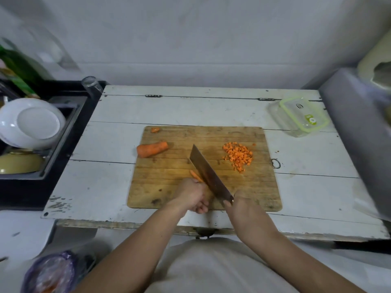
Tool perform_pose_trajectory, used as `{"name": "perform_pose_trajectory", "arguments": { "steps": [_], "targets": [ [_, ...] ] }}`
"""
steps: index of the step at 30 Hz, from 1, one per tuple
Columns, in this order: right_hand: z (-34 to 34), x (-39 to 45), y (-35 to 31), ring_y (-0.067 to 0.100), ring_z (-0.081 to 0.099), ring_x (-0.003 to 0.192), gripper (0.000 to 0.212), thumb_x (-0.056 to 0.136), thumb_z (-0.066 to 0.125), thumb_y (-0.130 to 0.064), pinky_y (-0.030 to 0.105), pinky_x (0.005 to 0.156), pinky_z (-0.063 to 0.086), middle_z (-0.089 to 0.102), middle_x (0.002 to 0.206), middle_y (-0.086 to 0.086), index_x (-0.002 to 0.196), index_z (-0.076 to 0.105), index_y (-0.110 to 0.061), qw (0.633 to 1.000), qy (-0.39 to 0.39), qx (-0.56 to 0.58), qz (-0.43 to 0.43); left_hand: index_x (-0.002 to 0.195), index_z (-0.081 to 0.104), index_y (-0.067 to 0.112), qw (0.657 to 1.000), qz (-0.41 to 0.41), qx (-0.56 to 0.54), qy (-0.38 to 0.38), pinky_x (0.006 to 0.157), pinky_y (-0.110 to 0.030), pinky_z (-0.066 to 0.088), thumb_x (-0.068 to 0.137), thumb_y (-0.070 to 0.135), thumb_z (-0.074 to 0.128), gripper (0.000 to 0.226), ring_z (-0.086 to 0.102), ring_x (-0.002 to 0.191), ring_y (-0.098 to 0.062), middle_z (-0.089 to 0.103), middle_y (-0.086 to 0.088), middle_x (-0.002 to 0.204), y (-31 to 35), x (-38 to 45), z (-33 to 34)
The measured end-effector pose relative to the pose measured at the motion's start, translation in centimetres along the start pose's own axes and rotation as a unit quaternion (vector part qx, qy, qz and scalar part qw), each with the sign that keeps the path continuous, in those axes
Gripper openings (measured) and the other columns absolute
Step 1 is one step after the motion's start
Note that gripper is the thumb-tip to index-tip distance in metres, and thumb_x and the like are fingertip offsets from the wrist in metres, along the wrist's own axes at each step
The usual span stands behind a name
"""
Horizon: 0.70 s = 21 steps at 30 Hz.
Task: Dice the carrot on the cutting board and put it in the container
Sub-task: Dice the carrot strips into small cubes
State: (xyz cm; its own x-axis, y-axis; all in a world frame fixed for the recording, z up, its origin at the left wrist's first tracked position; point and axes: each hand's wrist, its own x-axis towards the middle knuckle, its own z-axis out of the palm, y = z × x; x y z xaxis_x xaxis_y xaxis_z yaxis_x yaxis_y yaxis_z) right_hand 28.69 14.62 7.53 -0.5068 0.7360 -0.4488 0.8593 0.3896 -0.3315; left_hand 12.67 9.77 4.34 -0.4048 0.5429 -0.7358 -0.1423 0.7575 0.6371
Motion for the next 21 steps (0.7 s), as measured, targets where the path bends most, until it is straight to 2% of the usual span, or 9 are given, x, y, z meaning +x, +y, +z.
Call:
{"name": "perform_pose_trajectory", "arguments": {
  "steps": [1, 3, 5, 7, 10, 13, 15, 18, 21],
  "targets": [
    [-0.1, 0.1, 0.0, 0.032, 0.066, 0.096, 0.033, 0.106, 0.038, -0.045, 0.034, 0.067, 0.041, 0.069, 0.103, 0.010, 0.108, 0.049, -0.015, 1.000, -0.002, -0.002, 0.000, 0.104, 0.062, 0.008, 0.999, 0.009, 0.037, 0.008, 0.050, -0.031, 0.055, 0.105, 0.019, 0.044, 0.021, 0.069, 0.054, -0.027, 0.071, -0.017, 0.071, -0.2, -0.1, -0.3],
    [-0.2, 0.3, 0.3, 0.031, 0.065, 0.091, 0.031, 0.106, 0.038, -0.045, 0.035, 0.065, 0.041, 0.067, 0.098, 0.008, 0.105, 0.050, -0.016, 1.000, -0.002, -0.005, -0.007, 0.089, 0.063, 0.020, 0.981, 0.077, 0.163, 0.066, 0.052, -0.034, 0.057, 0.104, 0.026, 0.045, 0.024, 0.070, 0.055, -0.023, 0.071, -0.008, 0.068, -0.7, -0.2, -1.3],
    [-0.3, 0.2, 0.5, 0.029, 0.061, 0.083, 0.030, 0.105, 0.038, -0.047, 0.036, 0.063, 0.041, 0.064, 0.091, 0.006, 0.100, 0.048, -0.019, 1.000, 0.003, -0.005, -0.016, 0.074, 0.054, 0.024, 0.918, 0.183, 0.303, 0.177, 0.046, -0.030, 0.045, 0.102, 0.027, 0.048, 0.029, 0.060, 0.053, -0.014, 0.062, 0.003, 0.063, -1.3, -0.1, -2.1],
    [-0.4, 0.0, 0.8, 0.027, 0.055, 0.076, 0.030, 0.105, 0.037, -0.048, 0.037, 0.059, 0.038, 0.059, 0.084, 0.003, 0.095, 0.045, -0.020, 1.000, 0.000, 0.011, -0.024, 0.079, 0.056, 0.024, 0.866, 0.276, 0.341, 0.241, 0.048, -0.026, 0.036, 0.101, 0.024, 0.052, 0.022, 0.054, 0.058, -0.010, 0.058, 0.009, 0.071, -2.0, 0.1, -2.5],
    [-1.0, 0.2, 1.6, 0.026, 0.054, 0.073, 0.032, 0.105, 0.035, -0.049, 0.037, 0.058, 0.035, 0.056, 0.079, 0.000, 0.092, 0.047, -0.022, 0.999, 0.004, 0.022, -0.034, 0.097, 0.070, 0.021, 0.835, 0.372, 0.325, 0.243, 0.065, -0.029, 0.049, 0.097, 0.014, 0.061, 0.011, 0.057, 0.080, -0.011, 0.059, 0.009, 0.093, -3.8, 1.9, -3.5],
    [-1.4, 0.4, 2.3, 0.024, 0.061, 0.074, 0.033, 0.105, 0.034, -0.049, 0.038, 0.059, 0.040, 0.060, 0.077, -0.002, 0.095, 0.051, -0.022, 0.999, 0.017, 0.020, -0.042, 0.100, 0.075, 0.017, 0.797, 0.438, 0.335, 0.246, 0.071, -0.029, 0.052, 0.094, 0.008, 0.064, 0.016, 0.056, 0.086, -0.010, 0.062, 0.007, 0.095, -5.5, 2.1, -3.8],
    [-1.4, 0.2, 2.3, 0.023, 0.062, 0.072, 0.033, 0.105, 0.034, -0.049, 0.037, 0.059, 0.043, 0.062, 0.077, -0.001, 0.097, 0.052, -0.022, 0.998, 0.033, 0.010, -0.057, 0.103, 0.075, 0.014, 0.760, 0.474, 0.370, 0.248, 0.077, -0.032, 0.054, 0.093, 0.011, 0.061, 0.017, 0.056, 0.093, -0.012, 0.064, 0.005, 0.102, -6.8, 1.5, -3.1],
    [-1.0, -0.3, 1.6, 0.021, 0.062, 0.071, 0.032, 0.105, 0.034, -0.049, 0.037, 0.061, 0.048, 0.063, 0.079, -0.001, 0.096, 0.049, -0.022, 0.996, 0.044, -0.011, -0.079, 0.125, 0.067, 0.015, 0.745, 0.468, 0.415, 0.231, 0.100, -0.036, 0.048, 0.095, 0.027, 0.055, 0.035, 0.054, 0.118, -0.015, 0.062, 0.003, 0.126, -8.3, 1.2, -1.6],
    [-0.5, -0.4, 0.8, 0.024, 0.062, 0.074, 0.031, 0.105, 0.034, -0.049, 0.035, 0.059, 0.039, 0.065, 0.083, 0.000, 0.098, 0.046, -0.022, 0.994, 0.048, -0.035, -0.089, 0.143, 0.055, 0.014, 0.747, 0.442, 0.441, 0.230, 0.111, -0.041, 0.041, 0.096, 0.037, 0.051, 0.052, 0.046, 0.133, -0.019, 0.053, -0.001, 0.144, -8.8, 1.4, -1.0]
  ]
}}
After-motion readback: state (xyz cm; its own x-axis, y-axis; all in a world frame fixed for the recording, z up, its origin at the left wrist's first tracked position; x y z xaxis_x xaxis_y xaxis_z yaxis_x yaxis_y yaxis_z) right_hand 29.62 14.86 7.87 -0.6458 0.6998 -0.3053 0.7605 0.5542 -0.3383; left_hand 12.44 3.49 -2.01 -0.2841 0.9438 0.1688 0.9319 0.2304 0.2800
